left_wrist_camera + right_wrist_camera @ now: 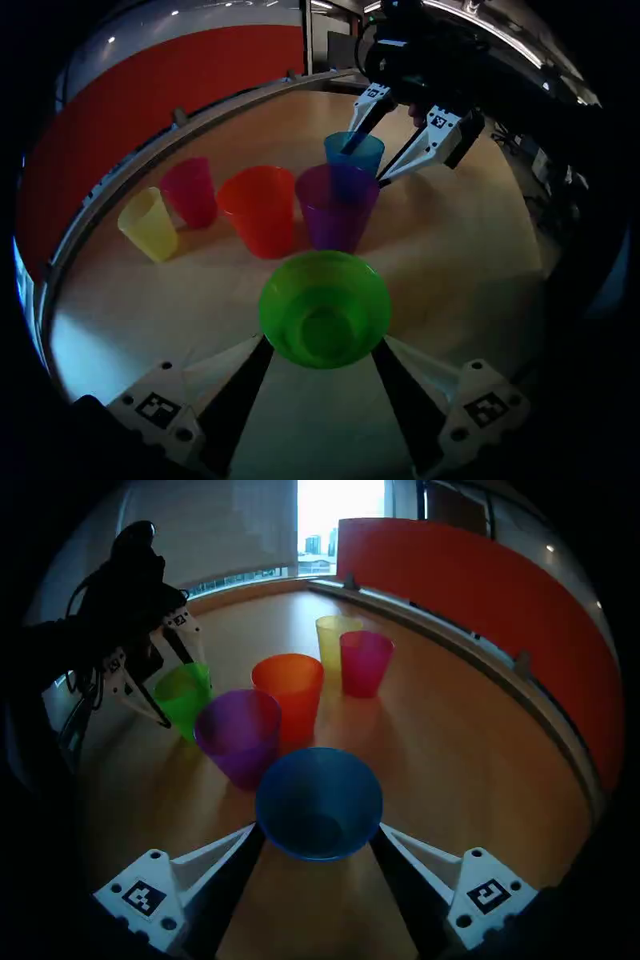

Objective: Pour water

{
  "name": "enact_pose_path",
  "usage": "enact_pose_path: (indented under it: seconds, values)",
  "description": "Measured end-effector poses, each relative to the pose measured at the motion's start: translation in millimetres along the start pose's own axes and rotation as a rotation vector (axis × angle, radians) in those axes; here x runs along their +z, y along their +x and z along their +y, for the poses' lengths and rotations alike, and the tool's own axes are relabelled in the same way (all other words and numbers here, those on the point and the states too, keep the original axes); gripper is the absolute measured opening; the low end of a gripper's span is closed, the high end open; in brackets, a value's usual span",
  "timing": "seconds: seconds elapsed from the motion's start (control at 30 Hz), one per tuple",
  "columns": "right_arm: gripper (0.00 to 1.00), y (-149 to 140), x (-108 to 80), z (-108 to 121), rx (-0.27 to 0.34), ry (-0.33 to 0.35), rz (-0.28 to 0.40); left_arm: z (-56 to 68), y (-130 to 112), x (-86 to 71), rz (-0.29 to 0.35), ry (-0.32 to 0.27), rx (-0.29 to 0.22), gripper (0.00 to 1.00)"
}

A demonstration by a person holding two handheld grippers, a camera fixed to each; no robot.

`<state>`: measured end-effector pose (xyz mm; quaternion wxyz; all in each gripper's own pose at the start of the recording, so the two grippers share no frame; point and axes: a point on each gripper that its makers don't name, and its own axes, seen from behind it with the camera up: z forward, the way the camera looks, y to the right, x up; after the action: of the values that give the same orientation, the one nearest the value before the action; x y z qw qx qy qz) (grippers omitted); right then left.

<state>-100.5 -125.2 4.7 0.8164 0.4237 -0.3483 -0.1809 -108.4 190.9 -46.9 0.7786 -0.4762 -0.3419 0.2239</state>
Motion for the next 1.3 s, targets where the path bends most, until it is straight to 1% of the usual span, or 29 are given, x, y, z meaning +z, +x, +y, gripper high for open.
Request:
enact_pose_path:
  seconds: [0.23,0.47,0.67,0.97,1.07,1.13,1.23,1.3]
  values:
    - [0.97,-10,-6.8,-2,0.007,-0.008,-0.013,-3.5,-10,-7.4,-0.009,0.025,-0.004,0.87]
    - [0.97,-20,-17.9,-1,0.017,-0.025,-0.026,-5.3,-20,-14.7,-0.016,0.049,-0.007,0.87]
    - [0.97,-26,-28.0,-1,0.028,-0.044,-0.025,-6.1,-28,-23.4,-0.018,0.068,-0.016,0.87]
    - [0.97,-30,-37.2,-2,0.052,-0.065,-0.019,-6.7,-35,-37.7,-0.015,0.095,-0.028,0.87]
    - [0.97,-32,-40.1,-1,0.065,-0.084,-0.017,-9.3,-36,-42.2,-0.005,0.111,-0.038,0.87]
    - [0.97,-33,-42.2,1,0.084,-0.100,-0.012,-11.0,-37,-44.7,0.004,0.120,-0.054,0.87]
    - [0.97,-34,-45.9,3,0.117,-0.121,-0.006,-15.6,-40,-49.0,0.016,0.141,-0.086,0.87]
    - [0.97,-36,-48.6,4,0.140,-0.137,-0.005,-21.0,-42,-52.8,0.025,0.161,-0.114,0.87]
